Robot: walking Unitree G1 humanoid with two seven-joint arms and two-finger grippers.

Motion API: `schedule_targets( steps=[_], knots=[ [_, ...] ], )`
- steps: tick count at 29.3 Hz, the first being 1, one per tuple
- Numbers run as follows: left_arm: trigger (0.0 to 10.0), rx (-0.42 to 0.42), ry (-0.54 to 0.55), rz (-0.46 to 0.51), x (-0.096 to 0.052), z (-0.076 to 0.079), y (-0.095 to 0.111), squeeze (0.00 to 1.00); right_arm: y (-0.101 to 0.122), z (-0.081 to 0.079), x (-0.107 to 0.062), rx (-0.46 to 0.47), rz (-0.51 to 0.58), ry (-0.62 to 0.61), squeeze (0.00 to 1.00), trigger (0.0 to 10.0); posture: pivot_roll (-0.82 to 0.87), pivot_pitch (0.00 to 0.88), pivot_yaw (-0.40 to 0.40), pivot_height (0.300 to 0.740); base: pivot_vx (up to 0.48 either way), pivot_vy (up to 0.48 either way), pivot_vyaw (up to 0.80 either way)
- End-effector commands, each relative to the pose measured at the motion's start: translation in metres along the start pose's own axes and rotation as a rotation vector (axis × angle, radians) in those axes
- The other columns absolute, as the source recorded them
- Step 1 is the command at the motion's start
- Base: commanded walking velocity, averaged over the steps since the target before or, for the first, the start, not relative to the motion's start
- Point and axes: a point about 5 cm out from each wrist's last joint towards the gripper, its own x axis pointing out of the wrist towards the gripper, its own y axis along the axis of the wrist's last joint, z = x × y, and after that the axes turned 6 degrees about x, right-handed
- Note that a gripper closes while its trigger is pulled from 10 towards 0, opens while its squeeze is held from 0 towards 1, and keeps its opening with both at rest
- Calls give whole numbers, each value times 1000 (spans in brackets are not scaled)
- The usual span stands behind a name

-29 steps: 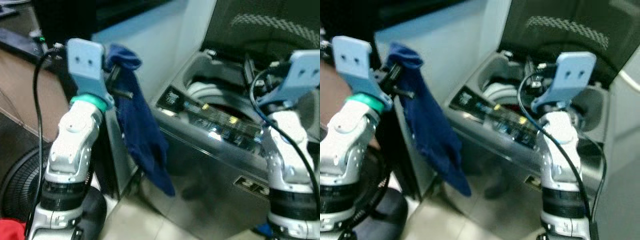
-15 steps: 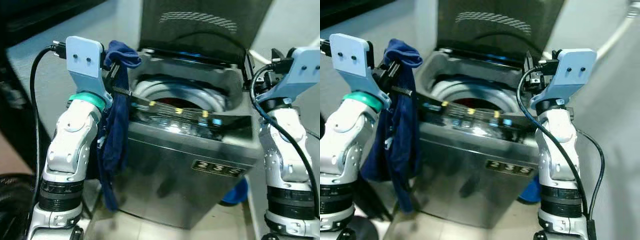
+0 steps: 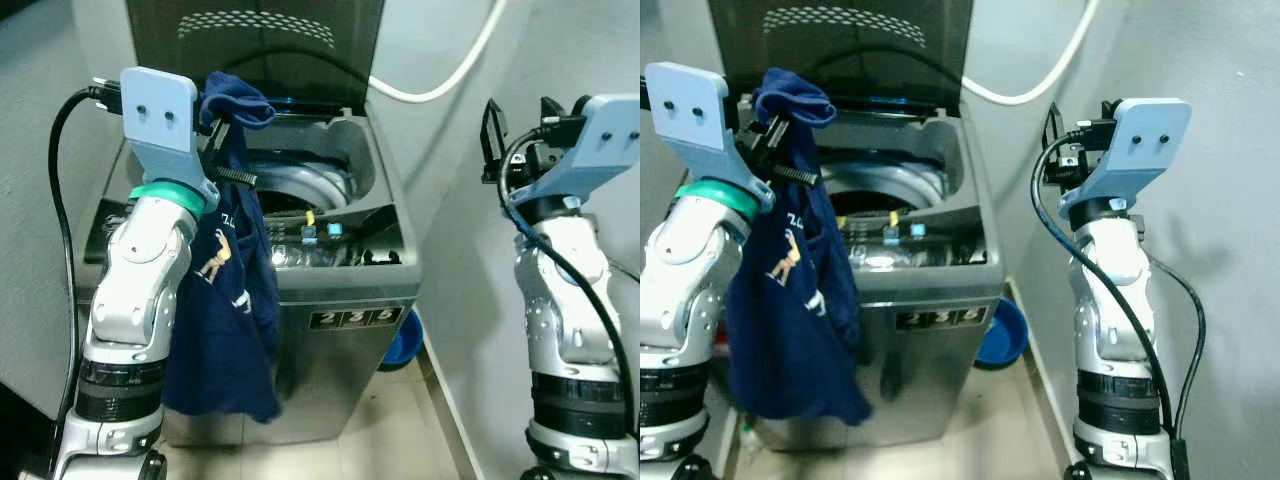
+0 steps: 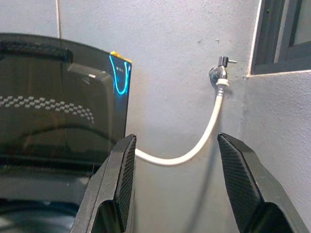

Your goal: Clothes washing

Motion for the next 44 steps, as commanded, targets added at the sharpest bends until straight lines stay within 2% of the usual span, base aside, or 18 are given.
schedule_targets(
  steps=[1, 10, 20, 31, 33, 35, 36, 37, 39, 40, 41, 44],
  knots=[
    [10000, 1, 9, 25, 3, 0, 5, 0, -1, 0, 0, -8, 0, -1, 0, 10000, 29, 31, -8, 740, 461, 0, 0],
    [10000, 0, 8, 23, 3, -1, 4, 0, -1, 0, 0, -5, 2, 2, 0, 10000, 29, 31, -8, 740, 459, 0, 0],
    [10000, -6, -35, 18, 1, 6, 3, 0, -1, 1, -1, -2, 6, -6, 0, 10000, 28, 32, -7, 740, 0, 0, 0],
    [10000, -21, -52, 45, 3, 7, 8, 0, 1, -1, -1, 10, 17, 14, 0, 10000, 27, 29, -3, 740, 0, 0, 0],
    [10000, -22, -62, 64, 3, 6, 11, 0, 2, -4, -1, 21, 20, 44, 0, 10000, 27, 29, -3, 740, 0, 0, 0],
    [10000, 15, -88, 131, 8, 3, 20, 0, 4, -17, -3, 70, 16, 182, 0, 10000, 32, 26, -6, 740, 0, 0, 0],
    [10000, 41, -94, 175, 13, 2, 27, 0, 5, -28, -7, 89, 8, 291, 0, 10000, 32, 26, -6, 740, 0, 0, 0],
    [10000, 41, -94, 175, 13, 2, 27, 0, 5, -28, -7, 89, 8, 291, 0, 10000, 32, 26, -6, 740, 0, 0, 0],
    [10000, 71, -105, 253, 27, 3, 42, 0, 6, -45, -15, 113, -18, 478, 0, 10000, 32, 27, -12, 740, 0, 0, 0],
    [10000, 71, -105, 253, 27, 3, 42, 0, 6, -45, -15, 113, -18, 478, 0, 10000, 32, 27, -12, 740, 0, 0, 0],
    [10000, 74, -112, 284, 33, 3, 49, 0, 6, -51, -19, 139, -33, 547, 0, 10000, 32, 28, -14, 740, 0, 0, 0],
    [10000, 73, -117, 301, 37, 4, 52, 0, 6, -54, -20, 157, -42, 583, 0, 10000, 32, 28, -14, 740, 0, 0, 0]
  ],
)
